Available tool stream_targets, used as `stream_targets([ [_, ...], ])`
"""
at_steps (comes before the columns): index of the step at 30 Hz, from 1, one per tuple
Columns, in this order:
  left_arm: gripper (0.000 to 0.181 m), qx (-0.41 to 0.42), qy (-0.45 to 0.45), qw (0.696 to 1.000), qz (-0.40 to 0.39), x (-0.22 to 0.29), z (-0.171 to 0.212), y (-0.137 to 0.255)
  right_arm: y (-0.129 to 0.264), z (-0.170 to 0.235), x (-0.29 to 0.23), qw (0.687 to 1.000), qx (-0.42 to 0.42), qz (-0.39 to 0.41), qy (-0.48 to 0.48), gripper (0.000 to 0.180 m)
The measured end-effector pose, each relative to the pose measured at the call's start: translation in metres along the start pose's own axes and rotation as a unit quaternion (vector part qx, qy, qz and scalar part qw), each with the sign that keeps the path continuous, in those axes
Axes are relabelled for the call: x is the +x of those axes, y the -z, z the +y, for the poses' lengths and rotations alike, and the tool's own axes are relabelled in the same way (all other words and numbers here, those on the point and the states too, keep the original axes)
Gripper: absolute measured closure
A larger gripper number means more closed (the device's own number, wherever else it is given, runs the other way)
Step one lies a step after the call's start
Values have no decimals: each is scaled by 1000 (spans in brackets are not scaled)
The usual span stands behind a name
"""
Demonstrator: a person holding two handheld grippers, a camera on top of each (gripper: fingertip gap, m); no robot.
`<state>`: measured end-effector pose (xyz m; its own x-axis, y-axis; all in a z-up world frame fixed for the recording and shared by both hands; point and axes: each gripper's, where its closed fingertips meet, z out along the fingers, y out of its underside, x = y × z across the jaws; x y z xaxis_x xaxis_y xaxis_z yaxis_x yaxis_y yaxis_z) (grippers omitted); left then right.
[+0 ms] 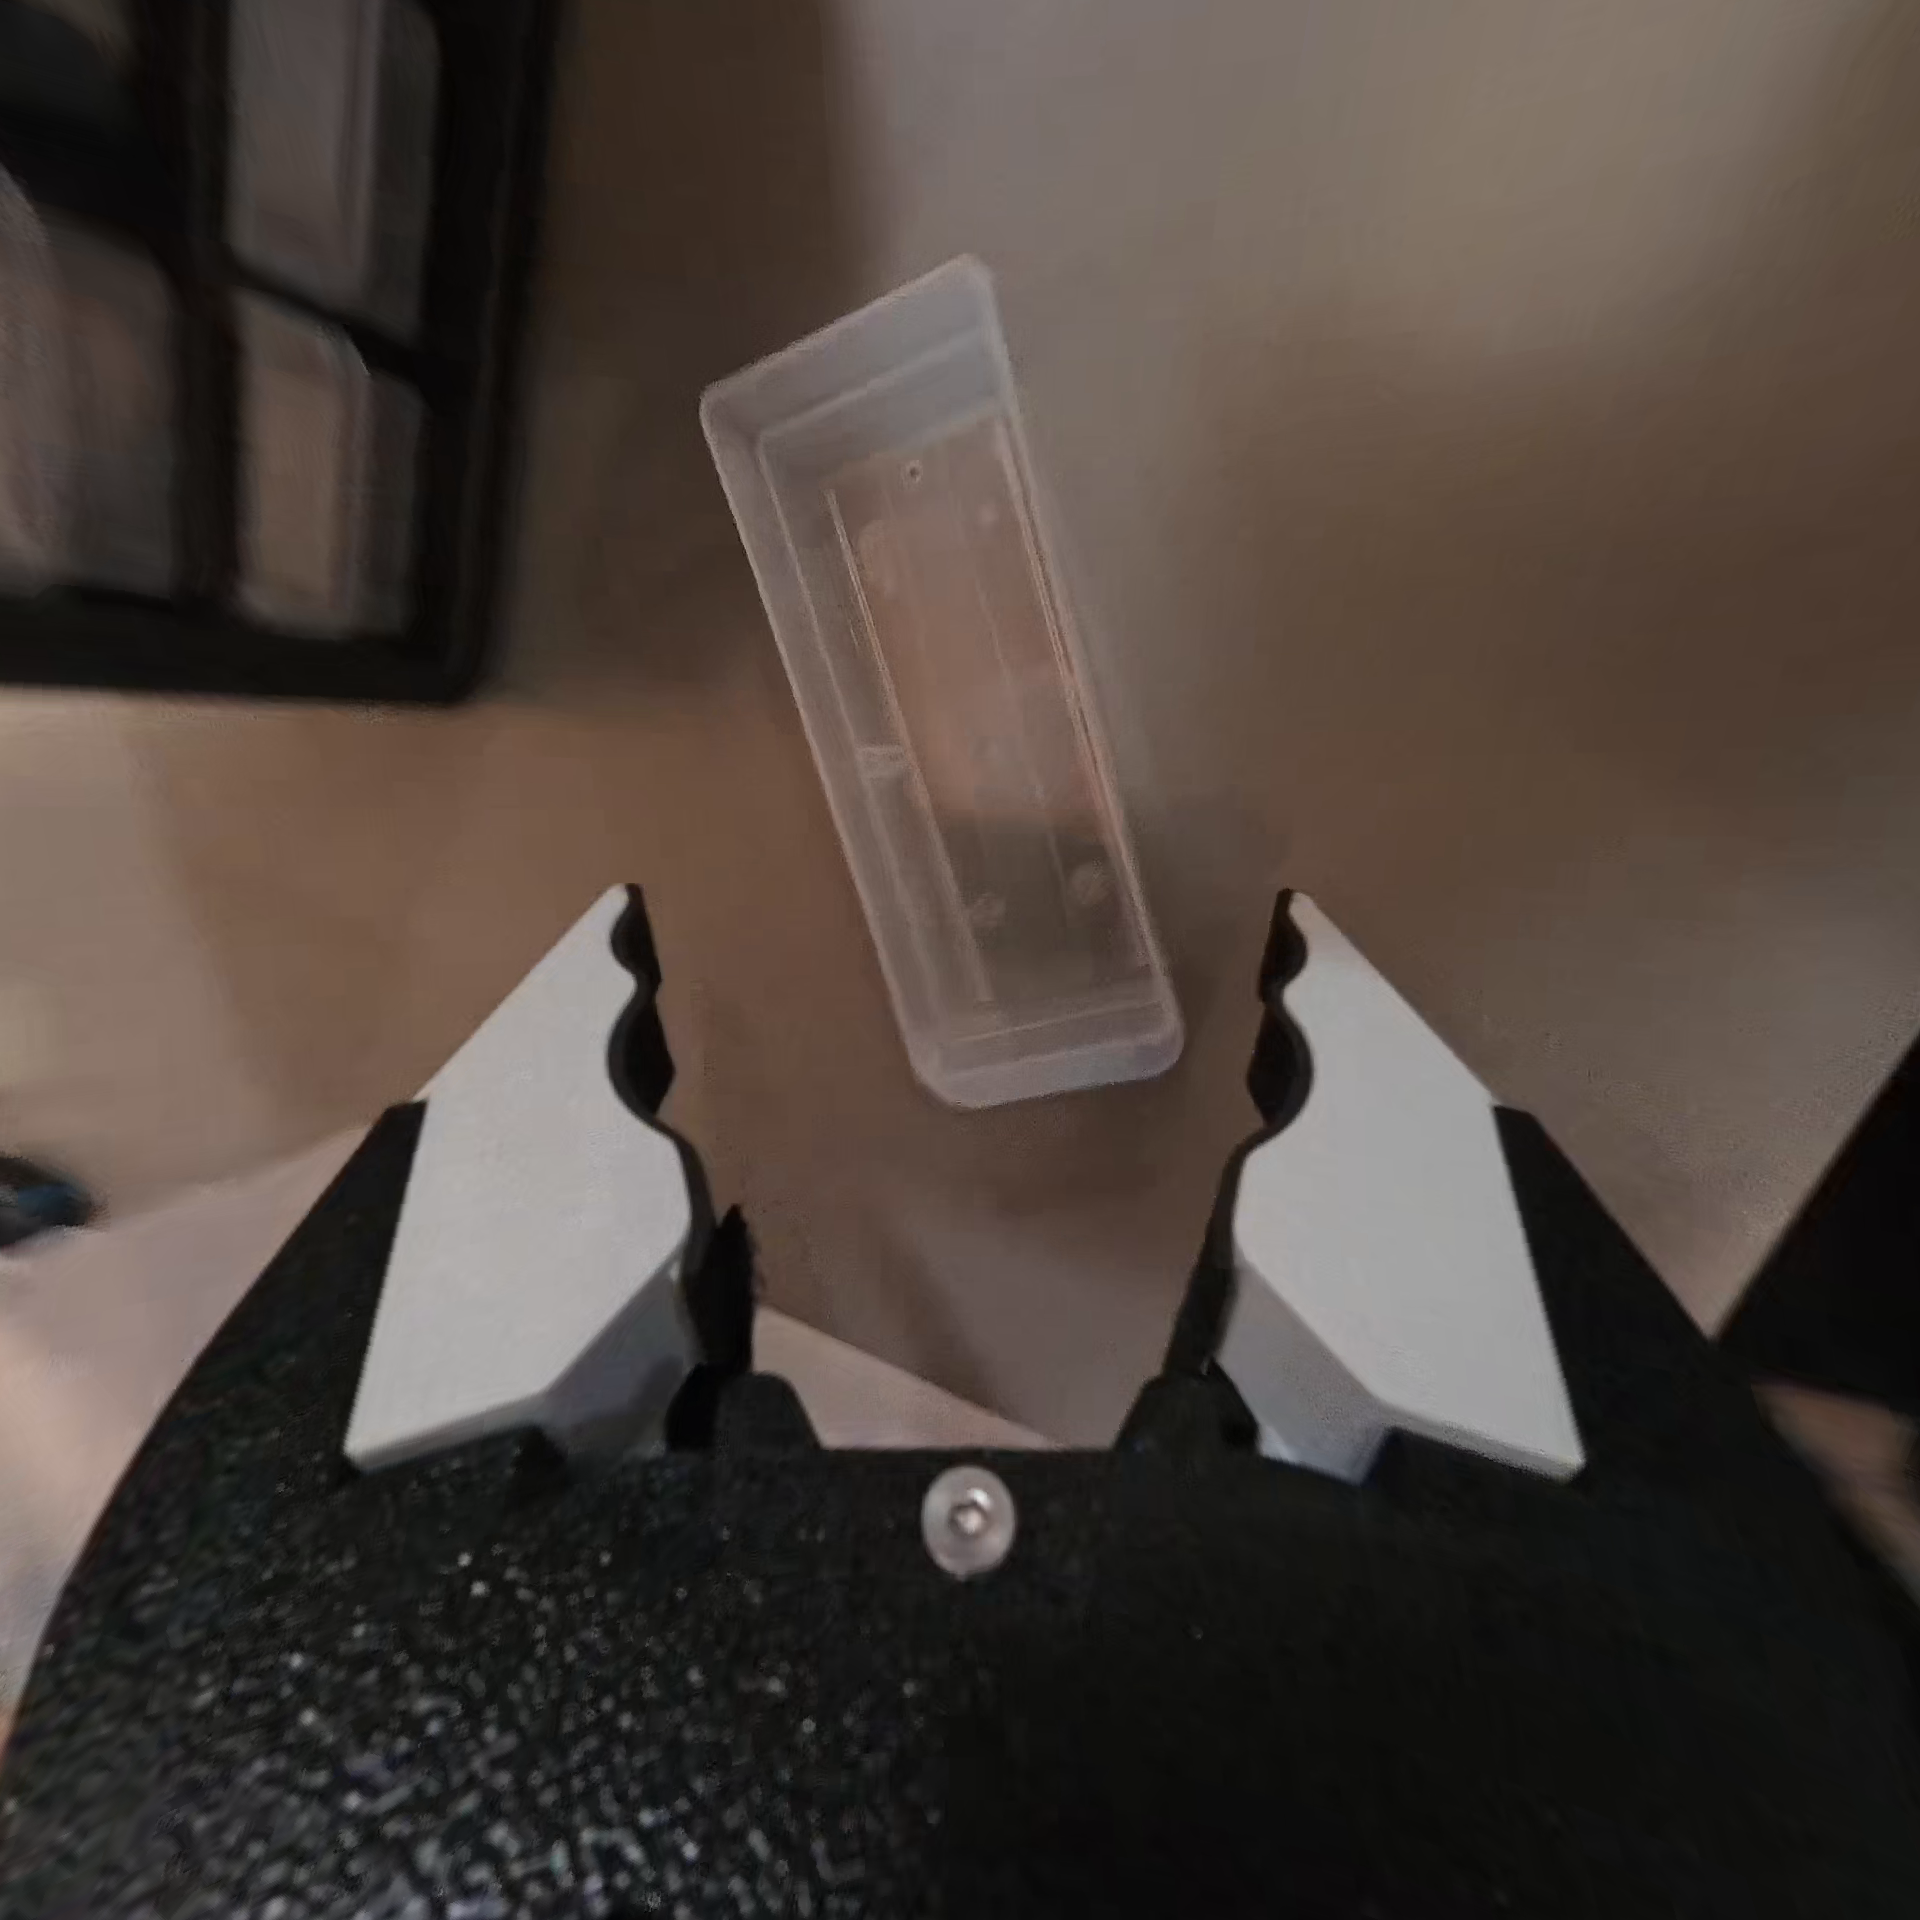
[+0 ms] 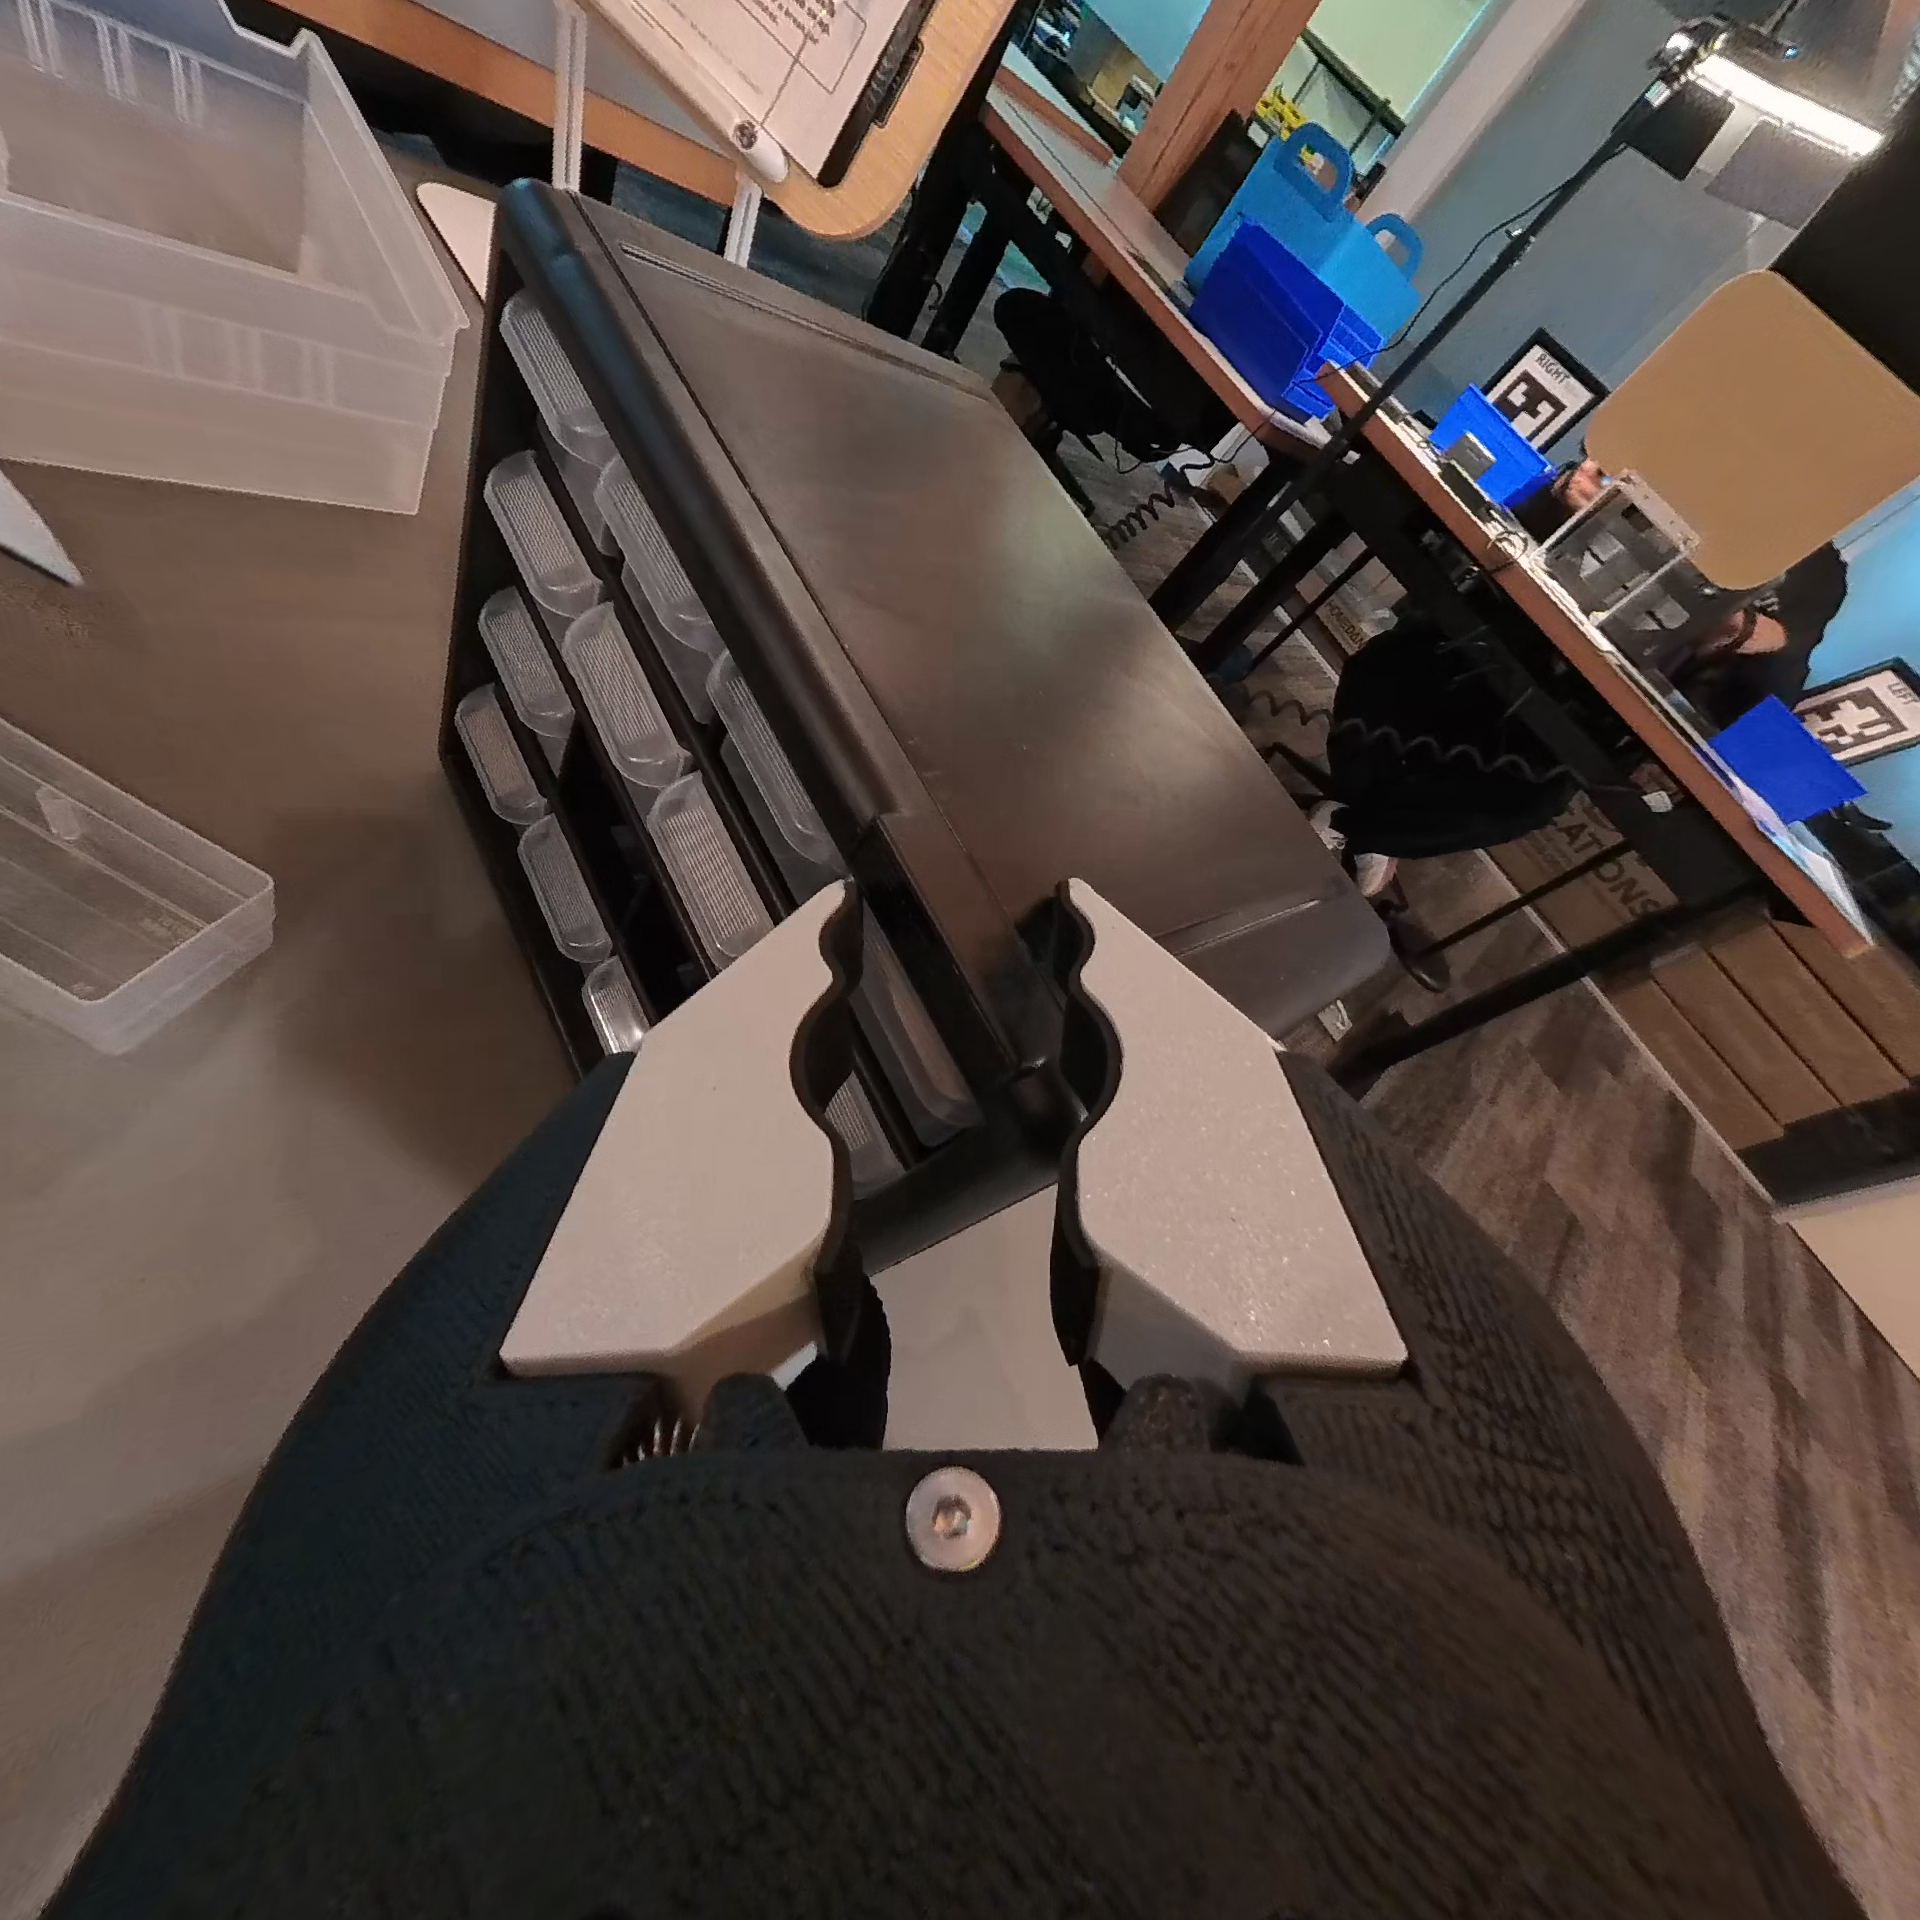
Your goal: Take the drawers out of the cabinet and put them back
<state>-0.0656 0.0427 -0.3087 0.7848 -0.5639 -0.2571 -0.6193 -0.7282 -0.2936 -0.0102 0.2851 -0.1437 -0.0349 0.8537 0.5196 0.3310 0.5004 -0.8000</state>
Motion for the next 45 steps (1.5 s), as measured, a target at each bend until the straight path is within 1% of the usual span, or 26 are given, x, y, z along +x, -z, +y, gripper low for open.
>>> stream_targets([
  [1,68,18,-65,998,-11,1,2,9,0,0,0,1000,0,0,-1,144],
  [2,74,31,-118,992,-29,-1,5,18,0,0,0,1000,1,-1,-1,144],
  [4,97,49,-205,973,-97,-7,9,32,0,0,0,1000,2,-1,-2,144],
  [6,109,26,-317,938,-139,-1,24,37,0,0,0,1000,3,-2,-3,144],
  [8,121,1,-401,899,-179,3,36,32,0,0,0,1000,4,-2,-4,144],
  [10,129,-7,-463,862,-207,5,44,24,0,0,0,1000,4,-3,-4,144],
  [11,132,-1,-484,848,-217,7,44,19,0,0,0,1000,4,-2,-5,144],
  [12,133,8,-493,841,-222,9,43,15,0,0,0,1000,4,-2,-5,144],
  [14,135,25,-491,842,-223,11,39,7,0,0,0,1000,4,-2,-5,144],
  [16,143,17,-485,844,-227,9,35,-2,0,0,0,1000,3,-2,-5,144],
  [20,157,11,-497,832,-247,6,25,-6,0,0,0,1000,5,-3,-6,144],
  [22,165,22,-465,851,-241,7,20,-5,0,0,0,1000,6,-3,-7,144],
  [23,165,40,-443,860,-250,7,12,0,0,0,0,1000,6,-4,-7,144],
  [25,165,56,-404,869,-281,1,-3,10,0,0,0,1000,6,-4,-7,144],
  [28,165,64,-349,871,-341,-9,-31,26,0,-1,0,1000,8,-5,-9,144],
  [30,166,59,-296,889,-344,-11,-44,29,0,-1,0,1000,8,-5,-9,144],
  [32,165,49,-261,900,-346,-13,-54,30,0,-1,0,1000,8,-5,-9,144],
  [36,166,-15,-226,900,-372,-25,-61,36,0,-1,0,1000,8,-5,-9,144],
  [39,166,-59,-177,922,-340,-21,-59,29,0,-1,0,1000,9,-6,-11,144],
  [42,166,-101,-175,913,-355,-24,-61,30,0,-1,0,1000,12,-8,-13,144],
  [45,166,-123,-171,905,-370,-29,-69,31,0,-1,0,1000,15,-9,-14,144],
])
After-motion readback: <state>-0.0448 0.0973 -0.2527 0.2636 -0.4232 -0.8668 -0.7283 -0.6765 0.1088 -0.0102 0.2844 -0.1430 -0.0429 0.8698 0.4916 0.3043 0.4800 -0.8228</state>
